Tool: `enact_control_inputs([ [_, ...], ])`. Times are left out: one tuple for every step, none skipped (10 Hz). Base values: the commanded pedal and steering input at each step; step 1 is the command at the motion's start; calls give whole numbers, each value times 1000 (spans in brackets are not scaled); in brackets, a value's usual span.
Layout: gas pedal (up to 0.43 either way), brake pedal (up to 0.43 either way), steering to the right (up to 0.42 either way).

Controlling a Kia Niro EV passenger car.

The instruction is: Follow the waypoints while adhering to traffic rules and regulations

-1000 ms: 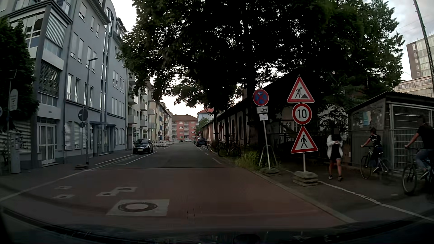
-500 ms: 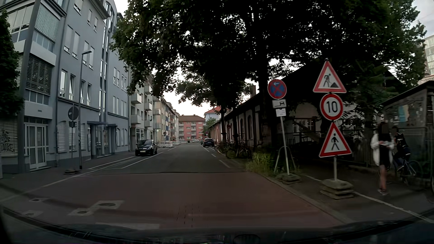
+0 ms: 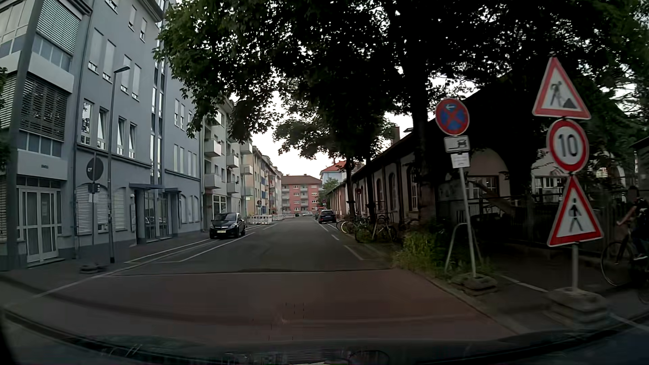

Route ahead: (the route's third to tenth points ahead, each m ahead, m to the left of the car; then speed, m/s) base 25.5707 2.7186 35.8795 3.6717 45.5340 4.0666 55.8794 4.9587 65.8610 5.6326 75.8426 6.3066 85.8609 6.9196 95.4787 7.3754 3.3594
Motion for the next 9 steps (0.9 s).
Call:
enact_control_inputs([
  [0, 0, -84],
  [0, 0, -84],
  [0, 0, -83],
  [0, 0, -82],
  [0, 0, -73],
  [0, 0, -64],
  [0, 0, -54],
  [0, 0, -48],
  [0, 0, -43],
])
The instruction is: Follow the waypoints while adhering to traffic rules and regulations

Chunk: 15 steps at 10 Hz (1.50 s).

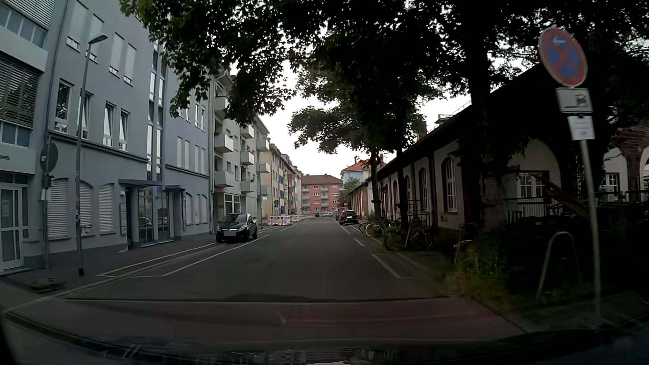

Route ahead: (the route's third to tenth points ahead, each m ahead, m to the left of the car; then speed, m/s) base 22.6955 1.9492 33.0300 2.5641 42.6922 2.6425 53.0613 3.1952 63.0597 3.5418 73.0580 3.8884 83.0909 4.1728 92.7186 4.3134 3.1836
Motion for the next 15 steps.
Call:
enact_control_inputs([
  [0, 0, -41],
  [0, 0, -41],
  [0, 0, -39],
  [0, 0, -32],
  [0, 0, -24],
  [0, 0, -21],
  [0, 0, -20],
  [8, 0, -17],
  [8, 0, -14],
  [20, 0, -11],
  [39, 0, -6],
  [39, 0, -5],
  [47, 0, -5],
  [47, 0, -4],
  [47, 0, -4],
])
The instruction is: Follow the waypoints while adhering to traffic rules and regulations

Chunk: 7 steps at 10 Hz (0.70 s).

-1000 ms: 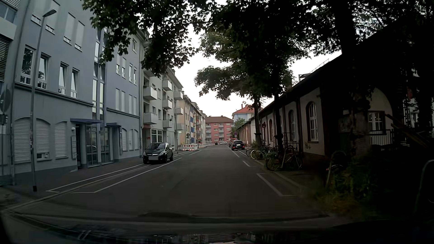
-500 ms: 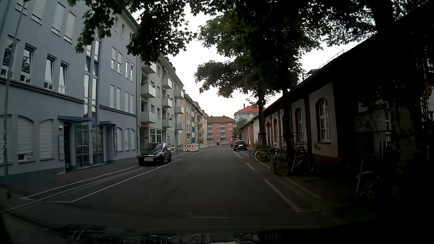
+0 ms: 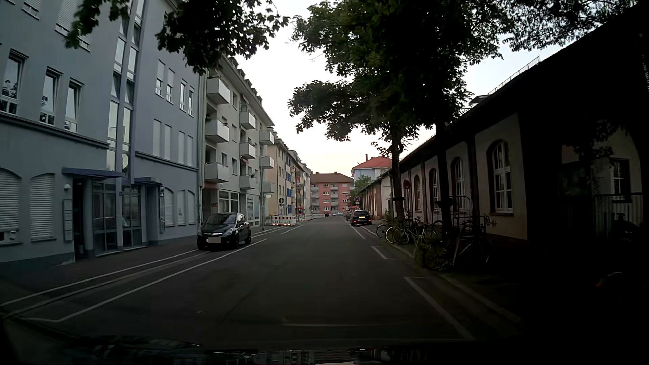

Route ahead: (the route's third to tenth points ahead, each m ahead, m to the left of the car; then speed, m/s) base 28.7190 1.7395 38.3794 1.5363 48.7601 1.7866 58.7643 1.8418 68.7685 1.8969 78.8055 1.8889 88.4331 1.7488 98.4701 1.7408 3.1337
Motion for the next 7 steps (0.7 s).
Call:
enact_control_inputs([
  [20, 0, -4],
  [0, 0, -3],
  [0, 0, -5],
  [0, 0, -8],
  [0, 0, -4],
  [0, 0, 0],
  [0, 0, -2],
])
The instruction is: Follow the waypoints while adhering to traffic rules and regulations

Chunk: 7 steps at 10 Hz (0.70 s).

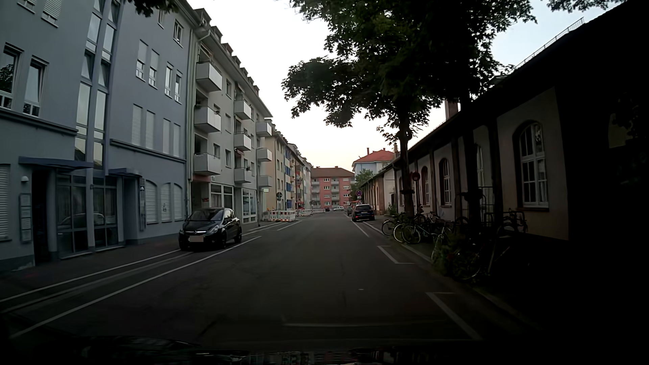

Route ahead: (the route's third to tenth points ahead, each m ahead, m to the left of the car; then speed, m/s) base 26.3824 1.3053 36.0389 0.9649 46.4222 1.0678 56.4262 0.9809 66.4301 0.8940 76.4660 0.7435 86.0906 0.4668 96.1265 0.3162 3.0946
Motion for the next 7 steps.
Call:
enact_control_inputs([
  [0, 0, -4],
  [0, 0, -4],
  [0, 0, -4],
  [0, 0, -4],
  [0, 0, -4],
  [0, 0, -4],
  [0, 0, -4],
])
